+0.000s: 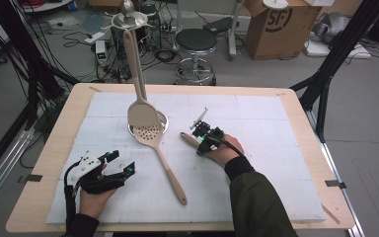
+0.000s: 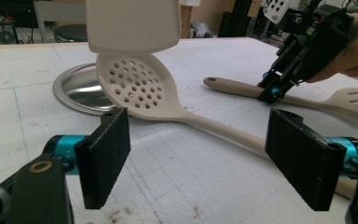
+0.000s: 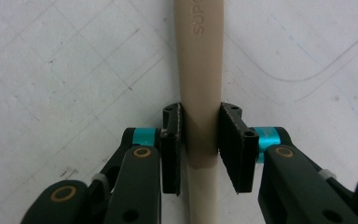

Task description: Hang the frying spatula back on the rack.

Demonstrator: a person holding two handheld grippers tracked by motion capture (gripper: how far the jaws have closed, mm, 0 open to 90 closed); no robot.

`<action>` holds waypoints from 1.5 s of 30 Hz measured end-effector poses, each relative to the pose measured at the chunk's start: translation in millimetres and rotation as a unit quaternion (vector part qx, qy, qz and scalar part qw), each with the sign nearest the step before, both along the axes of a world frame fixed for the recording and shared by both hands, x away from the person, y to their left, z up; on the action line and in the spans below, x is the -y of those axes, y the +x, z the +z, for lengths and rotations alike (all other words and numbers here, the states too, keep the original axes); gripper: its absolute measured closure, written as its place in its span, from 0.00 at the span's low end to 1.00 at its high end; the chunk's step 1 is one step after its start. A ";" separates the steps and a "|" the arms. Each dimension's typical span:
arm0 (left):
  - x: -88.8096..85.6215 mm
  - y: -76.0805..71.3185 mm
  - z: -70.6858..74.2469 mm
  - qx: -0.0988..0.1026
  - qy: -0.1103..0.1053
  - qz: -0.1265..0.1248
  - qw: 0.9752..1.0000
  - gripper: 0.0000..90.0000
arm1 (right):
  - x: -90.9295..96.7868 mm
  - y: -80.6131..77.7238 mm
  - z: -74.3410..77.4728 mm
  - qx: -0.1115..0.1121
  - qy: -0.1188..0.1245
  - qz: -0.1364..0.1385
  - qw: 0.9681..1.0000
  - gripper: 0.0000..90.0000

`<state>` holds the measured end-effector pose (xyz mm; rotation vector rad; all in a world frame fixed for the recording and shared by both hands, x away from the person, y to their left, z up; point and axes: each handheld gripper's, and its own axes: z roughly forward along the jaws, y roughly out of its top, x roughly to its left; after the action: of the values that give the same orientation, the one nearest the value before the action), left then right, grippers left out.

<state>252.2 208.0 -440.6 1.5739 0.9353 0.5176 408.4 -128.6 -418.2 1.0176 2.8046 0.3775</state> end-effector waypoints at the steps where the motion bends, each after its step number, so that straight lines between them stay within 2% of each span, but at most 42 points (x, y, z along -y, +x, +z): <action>1: -0.1 0.1 0.0 0.000 0.000 0.000 1.000 0.25 | -0.3 0.3 0.3 -0.003 0.000 0.000 1.000 0.78; 8: -2.1 0.6 -0.8 -0.001 -0.002 0.003 1.000 0.25 | 4.0 2.6 1.0 -0.012 0.009 0.018 1.000 0.81; 12: -3.6 0.5 -1.2 -0.002 -0.004 0.003 1.000 0.25 | 4.1 -0.2 1.2 0.001 0.014 0.028 1.000 0.81; 13: -3.8 0.3 -1.2 -0.002 -0.004 0.003 1.000 0.25 | 5.2 -1.2 1.9 -0.002 0.026 0.028 0.999 0.81; 17: -3.8 -0.5 -0.6 -0.001 -0.002 0.004 1.000 0.25 | 11.2 -7.0 4.8 0.020 0.058 0.021 0.998 0.81; 23: -2.2 -0.8 -0.3 0.000 -0.001 0.003 1.000 0.25 | 21.1 -13.8 18.5 0.042 0.118 0.011 0.992 0.81; 25: -3.0 -1.0 -0.1 0.000 0.000 0.004 1.000 0.25 | 22.3 -18.7 24.4 0.059 0.131 0.016 0.989 0.81; 27: -3.5 -0.9 -0.1 0.001 -0.003 0.006 1.000 0.25 | 24.1 -24.8 28.9 0.071 0.157 0.021 0.985 0.81; 30: -3.1 -1.0 -0.1 0.000 -0.003 0.004 1.000 0.25 | 25.6 -32.7 32.6 0.095 0.181 0.028 0.978 0.81; 32: -2.5 -1.2 0.1 0.002 -0.001 0.003 1.000 0.25 | 27.3 -35.4 34.8 0.115 0.197 0.035 0.973 0.81; 33: -2.3 -1.2 0.1 0.002 -0.001 0.003 1.000 0.25 | 27.9 -36.4 36.5 0.126 0.205 0.039 0.970 0.81; 38: -3.5 -1.0 0.0 0.001 -0.002 0.005 1.000 0.25 | 31.4 -42.1 49.2 0.182 0.252 0.053 0.949 0.81; 42: -3.0 -1.0 -0.1 0.000 -0.003 0.004 1.000 0.25 | 36.0 -46.4 57.9 0.212 0.285 0.058 0.933 0.81; 45: -2.9 -0.9 -0.1 0.000 -0.002 0.003 1.000 0.25 | 38.8 -48.9 62.9 0.224 0.301 0.058 0.925 0.81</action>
<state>251.3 210.9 -440.7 1.5673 0.9410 0.5206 359.5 -167.3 -355.3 0.7160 2.3623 1.3562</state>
